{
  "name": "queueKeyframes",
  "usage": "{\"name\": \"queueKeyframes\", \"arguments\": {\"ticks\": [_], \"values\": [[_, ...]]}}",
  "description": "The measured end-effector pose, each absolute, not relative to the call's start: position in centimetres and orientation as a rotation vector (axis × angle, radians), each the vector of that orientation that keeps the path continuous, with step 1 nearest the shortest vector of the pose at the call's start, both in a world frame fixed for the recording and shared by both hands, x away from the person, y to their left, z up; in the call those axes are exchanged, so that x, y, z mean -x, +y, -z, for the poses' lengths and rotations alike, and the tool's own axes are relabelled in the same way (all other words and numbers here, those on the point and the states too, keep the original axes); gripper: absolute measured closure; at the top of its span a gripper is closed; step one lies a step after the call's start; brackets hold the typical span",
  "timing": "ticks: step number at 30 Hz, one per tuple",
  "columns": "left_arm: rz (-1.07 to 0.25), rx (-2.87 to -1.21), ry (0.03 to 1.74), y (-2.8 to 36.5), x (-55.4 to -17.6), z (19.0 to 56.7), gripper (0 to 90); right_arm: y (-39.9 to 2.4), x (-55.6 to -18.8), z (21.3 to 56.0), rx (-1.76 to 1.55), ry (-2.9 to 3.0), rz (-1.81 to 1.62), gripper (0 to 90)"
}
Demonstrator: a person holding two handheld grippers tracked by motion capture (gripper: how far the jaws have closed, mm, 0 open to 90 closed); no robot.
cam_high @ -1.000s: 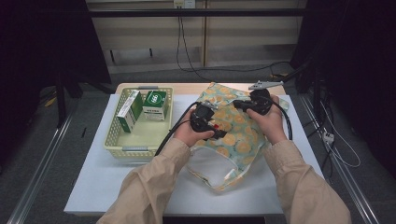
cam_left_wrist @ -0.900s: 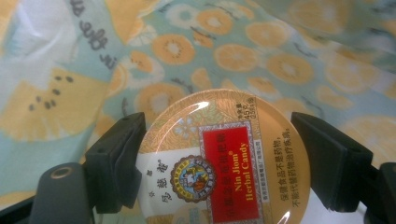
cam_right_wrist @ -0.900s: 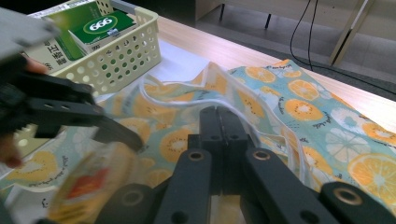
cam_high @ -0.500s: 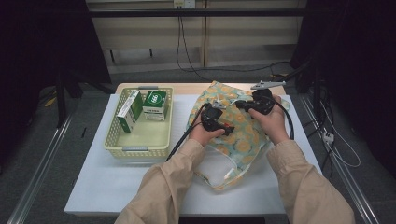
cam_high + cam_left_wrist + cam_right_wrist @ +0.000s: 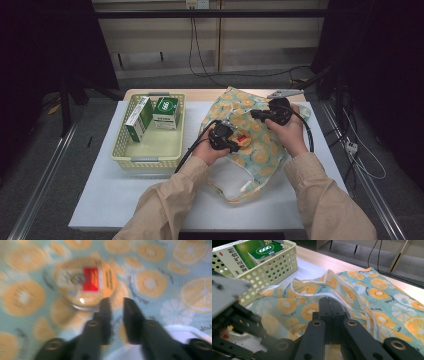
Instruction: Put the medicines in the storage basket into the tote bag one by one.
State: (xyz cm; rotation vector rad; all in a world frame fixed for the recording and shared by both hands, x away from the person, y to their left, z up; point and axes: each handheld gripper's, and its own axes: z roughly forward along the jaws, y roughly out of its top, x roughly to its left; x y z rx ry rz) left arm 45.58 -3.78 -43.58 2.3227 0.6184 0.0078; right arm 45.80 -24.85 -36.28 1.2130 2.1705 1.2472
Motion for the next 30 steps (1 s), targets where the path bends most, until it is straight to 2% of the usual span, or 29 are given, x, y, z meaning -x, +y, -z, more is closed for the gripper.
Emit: {"name": "queueKeyframes", "arguments": {"ticks": [3,10,15,18,20,21,28,30], "values": [[-0.014,-2.336,0.652,-4.3,-45.7,44.6,89.7,-24.8,-45.8,36.4,-1.213,2.176,-1.244,90.0],[-0.08,-2.19,0.742,-5.0,-48.0,45.2,90.0,-25.1,-45.6,36.5,-1.221,2.181,-1.252,90.0],[-0.095,-2.162,0.775,-5.2,-48.4,45.7,88.0,-25.3,-45.5,36.7,-1.238,2.177,-1.231,90.0],[-0.06,-2.161,0.759,-5.0,-47.7,45.0,76.3,-25.2,-45.4,36.6,-1.232,2.182,-1.226,90.0],[-0.05,-2.184,0.753,-4.8,-47.2,44.1,59.3,-25.1,-45.3,36.5,-1.228,2.182,-1.226,90.0],[-0.06,-2.197,0.741,-4.6,-46.9,43.6,54.3,-25.0,-45.3,36.5,-1.225,2.182,-1.229,90.0],[-0.072,-2.196,0.749,-1.8,-45.9,39.9,29.4,-24.5,-45.0,36.9,-1.228,2.188,-1.229,90.0],[-0.076,-2.2,0.732,-1.0,-45.7,39.1,26.2,-24.6,-44.9,37.1,-1.233,2.187,-1.23,90.0]]}}
